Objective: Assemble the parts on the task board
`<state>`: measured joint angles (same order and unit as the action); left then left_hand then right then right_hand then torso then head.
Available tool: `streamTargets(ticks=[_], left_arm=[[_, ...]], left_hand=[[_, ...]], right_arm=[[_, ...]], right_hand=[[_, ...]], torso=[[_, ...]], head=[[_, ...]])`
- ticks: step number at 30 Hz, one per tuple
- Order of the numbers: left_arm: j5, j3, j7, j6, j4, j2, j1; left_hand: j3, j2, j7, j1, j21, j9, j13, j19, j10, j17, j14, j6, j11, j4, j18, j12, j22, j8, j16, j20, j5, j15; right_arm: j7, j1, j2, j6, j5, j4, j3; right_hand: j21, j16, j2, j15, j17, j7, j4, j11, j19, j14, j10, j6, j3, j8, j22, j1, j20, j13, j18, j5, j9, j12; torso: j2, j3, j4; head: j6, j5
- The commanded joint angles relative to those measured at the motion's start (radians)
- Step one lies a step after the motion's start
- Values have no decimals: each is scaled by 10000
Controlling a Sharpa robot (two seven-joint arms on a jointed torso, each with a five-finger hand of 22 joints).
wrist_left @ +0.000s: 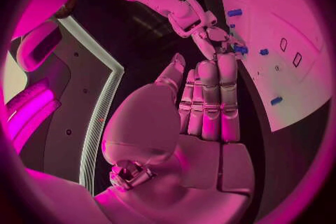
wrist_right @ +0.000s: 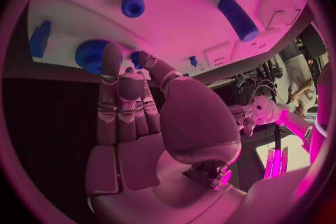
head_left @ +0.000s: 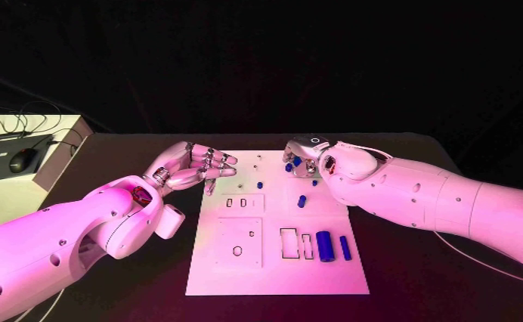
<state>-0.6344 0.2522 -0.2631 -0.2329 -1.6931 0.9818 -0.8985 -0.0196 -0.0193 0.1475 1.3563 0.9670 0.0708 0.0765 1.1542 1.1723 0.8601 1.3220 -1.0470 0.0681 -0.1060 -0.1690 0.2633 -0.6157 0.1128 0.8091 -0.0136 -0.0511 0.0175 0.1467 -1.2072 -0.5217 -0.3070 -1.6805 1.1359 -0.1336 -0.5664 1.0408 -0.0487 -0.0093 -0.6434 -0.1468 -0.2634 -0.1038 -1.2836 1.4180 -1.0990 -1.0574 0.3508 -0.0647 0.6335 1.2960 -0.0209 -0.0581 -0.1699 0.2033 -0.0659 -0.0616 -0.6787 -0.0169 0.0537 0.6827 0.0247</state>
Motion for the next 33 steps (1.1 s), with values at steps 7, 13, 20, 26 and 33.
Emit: streamTargets(ticks=[7, 13, 20, 26, 33], left_arm=[[82, 6, -70, 26, -34, -19, 4], [95, 6, -71, 22, -36, -24, 4], [112, 7, -72, 27, 26, -77, 5], [129, 7, -73, 34, 49, -94, 6], [134, 7, -71, 36, 58, -95, 6]], left_hand=[[6, 9, 4, -83, -71, -11, -22, 67, 45, -28, 16, 58, 16, 55, -283, -78, -20, 46, -58, 29, 11, -75], [6, 7, 6, -82, -78, -11, -24, 68, 41, -30, 14, 64, 18, 56, -283, -81, -24, 44, -59, 30, 11, -76], [1, -3, 17, -63, -103, -12, -28, 67, 24, -36, 2, 81, 26, 51, -281, -91, -37, 41, -65, 34, 11, -82], [-8, -16, 18, -48, -114, -11, -29, 64, 17, -39, -4, 84, 27, 43, -280, -94, -44, 43, -66, 36, 11, -84], [-28, -30, 20, -9, -128, -11, -33, 63, 4, -45, -10, 86, 30, 16, -279, -106, -53, 46, -70, 37, 11, -85]], right_arm=[[-95, 4, 73, 195, -7, -87, -12], [-136, 15, 90, 221, 61, -142, -23], [-171, 18, 82, 180, 127, -116, -28], [-149, 18, 55, 164, 142, -125, -28], [-147, 18, 52, 13, 137, -110, -29]], right_hand=[[257, 45, 20, 47, 31, 4, 78, 5, -100, -48, -71, -130, 105, 31, 256, -136, 56, 4, -161, -34, 12, 22], [377, 71, 233, 71, 27, 11, 269, 16, -133, -52, -220, -307, 235, 25, 307, -233, 84, 5, -155, -28, 5, 24], [550, 87, 501, 41, 27, 28, 502, 65, -195, -60, -381, -470, 559, 23, 324, -269, 71, 3, -111, -398, 0, 25], [722, 85, 572, 24, 25, 37, 718, 96, -272, -62, -492, -560, 914, 18, 339, -314, 55, 1, -60, -714, -7, 25], [936, 66, 645, -18, 21, 81, 872, 158, -378, -54, -696, -727, 1018, 1, 357, -231, 20, -3, -3, -965, -22, 21]], torso=[[-7, 2, 7], [-12, 4, -4], [-8, -5, -11], [-4, -7, 0], [0, -2, 0]], head=[[31, -15], [54, -17], [90, -13], [115, -8], [123, -17]])
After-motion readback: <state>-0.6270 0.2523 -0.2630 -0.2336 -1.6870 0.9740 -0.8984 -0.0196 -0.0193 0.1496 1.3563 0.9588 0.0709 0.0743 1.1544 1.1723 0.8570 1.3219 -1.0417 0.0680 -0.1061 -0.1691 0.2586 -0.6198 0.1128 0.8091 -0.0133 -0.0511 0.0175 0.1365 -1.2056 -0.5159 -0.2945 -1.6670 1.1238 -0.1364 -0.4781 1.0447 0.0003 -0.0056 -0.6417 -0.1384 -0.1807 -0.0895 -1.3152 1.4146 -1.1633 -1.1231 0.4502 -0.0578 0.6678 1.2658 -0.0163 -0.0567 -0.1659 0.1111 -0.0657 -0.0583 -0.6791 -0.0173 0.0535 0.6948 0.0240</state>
